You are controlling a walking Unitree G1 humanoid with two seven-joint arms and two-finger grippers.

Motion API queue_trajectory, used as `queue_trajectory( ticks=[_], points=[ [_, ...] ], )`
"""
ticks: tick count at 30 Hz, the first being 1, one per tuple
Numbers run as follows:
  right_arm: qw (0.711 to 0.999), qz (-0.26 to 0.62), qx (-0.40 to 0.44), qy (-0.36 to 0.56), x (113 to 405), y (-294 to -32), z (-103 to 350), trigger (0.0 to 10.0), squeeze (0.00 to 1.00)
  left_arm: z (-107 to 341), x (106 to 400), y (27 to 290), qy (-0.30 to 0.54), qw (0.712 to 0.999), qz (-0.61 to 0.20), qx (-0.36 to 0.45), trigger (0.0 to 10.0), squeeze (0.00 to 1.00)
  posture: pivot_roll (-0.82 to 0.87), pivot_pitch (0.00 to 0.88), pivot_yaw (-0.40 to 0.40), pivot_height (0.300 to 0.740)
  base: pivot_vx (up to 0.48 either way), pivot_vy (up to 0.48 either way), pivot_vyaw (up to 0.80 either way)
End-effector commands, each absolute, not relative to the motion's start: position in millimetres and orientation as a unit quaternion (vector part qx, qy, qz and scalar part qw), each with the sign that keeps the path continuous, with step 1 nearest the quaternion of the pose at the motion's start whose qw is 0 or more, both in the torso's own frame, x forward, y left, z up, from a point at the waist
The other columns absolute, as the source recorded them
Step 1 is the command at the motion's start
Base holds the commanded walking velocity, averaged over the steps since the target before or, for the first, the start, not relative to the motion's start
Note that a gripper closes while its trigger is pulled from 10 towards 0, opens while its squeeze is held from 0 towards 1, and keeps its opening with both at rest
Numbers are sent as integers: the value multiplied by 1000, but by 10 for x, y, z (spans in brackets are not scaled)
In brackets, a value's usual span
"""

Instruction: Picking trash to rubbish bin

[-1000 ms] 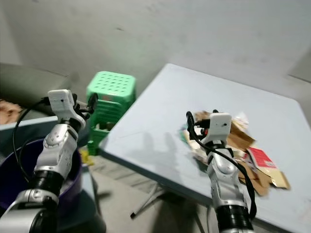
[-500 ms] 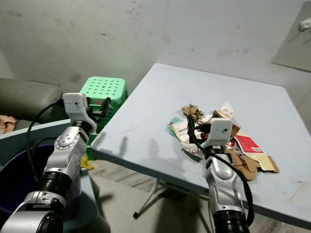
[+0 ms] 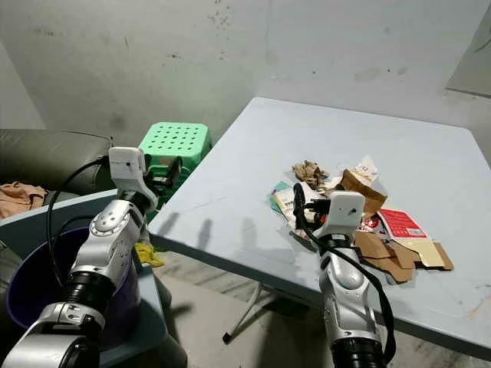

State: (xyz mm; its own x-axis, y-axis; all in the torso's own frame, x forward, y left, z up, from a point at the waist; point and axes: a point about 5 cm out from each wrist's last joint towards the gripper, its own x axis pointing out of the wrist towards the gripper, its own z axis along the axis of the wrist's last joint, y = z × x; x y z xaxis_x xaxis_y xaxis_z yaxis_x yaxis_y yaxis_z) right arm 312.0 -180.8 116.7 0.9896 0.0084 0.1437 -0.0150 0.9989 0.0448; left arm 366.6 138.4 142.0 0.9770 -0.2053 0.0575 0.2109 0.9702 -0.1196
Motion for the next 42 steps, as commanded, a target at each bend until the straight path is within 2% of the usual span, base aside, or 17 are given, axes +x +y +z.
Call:
queue_trajectory(
  ticks=[1,6,10,20,27,42],
  points=[
    [996,5,21,-88,3117,-1819,1243,10000,0,1456,3665,1349,-26,991,-116,-57,10000,0,-7,0,14,740,0,0,0],
    [997,10,17,-81,3117,-1836,1241,10000,0,1394,3615,1289,-19,988,-146,-49,10000,0,-11,0,2,740,0,0,0],
    [997,14,14,-75,3129,-1840,1241,10000,0,1339,3561,1229,-17,986,-166,-26,10000,0,-14,0,0,740,0,0,-598],
    [997,17,7,-71,3101,-1849,1234,10000,0,1299,3510,1160,-17,983,-177,-35,10000,0,-26,0,-14,740,0,0,-662],
    [997,19,2,-73,3075,-1871,1244,10000,0,1289,3497,1121,-14,981,-187,-47,10000,0,-37,0,-21,740,0,0,0],
    [997,24,-1,-77,3044,-1882,1266,10000,0,1289,3490,1118,-15,981,-187,-54,10000,0,-41,0,-33,740,0,-460,0]
  ],
)
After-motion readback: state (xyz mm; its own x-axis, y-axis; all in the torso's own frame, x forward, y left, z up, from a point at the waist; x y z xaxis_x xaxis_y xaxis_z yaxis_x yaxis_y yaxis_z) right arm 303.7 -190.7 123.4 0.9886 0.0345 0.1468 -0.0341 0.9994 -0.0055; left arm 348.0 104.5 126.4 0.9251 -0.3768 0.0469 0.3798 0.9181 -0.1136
